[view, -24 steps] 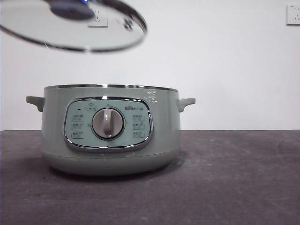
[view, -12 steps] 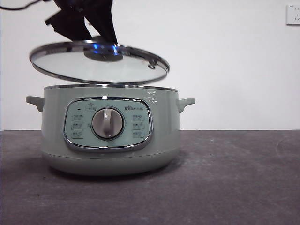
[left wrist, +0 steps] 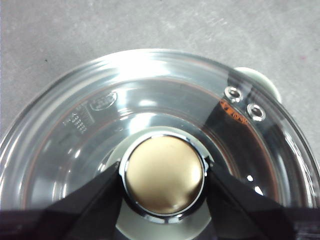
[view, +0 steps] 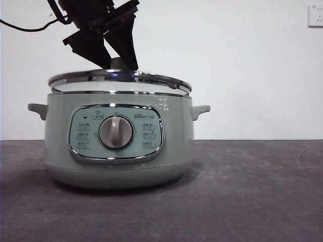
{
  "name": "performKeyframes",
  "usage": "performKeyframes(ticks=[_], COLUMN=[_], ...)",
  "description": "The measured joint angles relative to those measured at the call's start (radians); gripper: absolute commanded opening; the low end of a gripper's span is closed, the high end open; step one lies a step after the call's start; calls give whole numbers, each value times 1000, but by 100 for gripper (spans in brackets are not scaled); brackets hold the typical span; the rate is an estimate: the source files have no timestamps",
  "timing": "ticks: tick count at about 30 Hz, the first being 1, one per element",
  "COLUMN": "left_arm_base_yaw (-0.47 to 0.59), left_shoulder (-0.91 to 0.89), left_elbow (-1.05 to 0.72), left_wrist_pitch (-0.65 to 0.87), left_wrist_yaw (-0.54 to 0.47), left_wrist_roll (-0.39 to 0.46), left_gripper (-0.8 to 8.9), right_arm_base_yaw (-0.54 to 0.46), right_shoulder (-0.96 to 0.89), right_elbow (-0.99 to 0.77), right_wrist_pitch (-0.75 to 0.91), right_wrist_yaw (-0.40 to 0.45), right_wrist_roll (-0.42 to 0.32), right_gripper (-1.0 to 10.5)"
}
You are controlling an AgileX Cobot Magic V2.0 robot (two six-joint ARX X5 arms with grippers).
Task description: Pick up the egg,open the lid,put the egg in the pot,close the lid
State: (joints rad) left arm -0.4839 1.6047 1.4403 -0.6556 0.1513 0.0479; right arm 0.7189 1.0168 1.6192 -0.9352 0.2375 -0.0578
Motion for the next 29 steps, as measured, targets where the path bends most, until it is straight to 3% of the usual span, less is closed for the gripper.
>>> performKeyframes(ticks=[29], left_arm_base_yaw=[-23], left_shoulder=[4], left_elbow=[9], left_wrist_pitch=[-53], left_wrist_yaw=[-36], left_wrist_roll=[13], left_gripper=[-8], right_arm_base_yaw=[0], right_shoulder=[0], right_elbow=[0], right_wrist_pitch=[2], right_wrist_yaw=[-1], right_wrist_roll=[1], right_gripper=[442])
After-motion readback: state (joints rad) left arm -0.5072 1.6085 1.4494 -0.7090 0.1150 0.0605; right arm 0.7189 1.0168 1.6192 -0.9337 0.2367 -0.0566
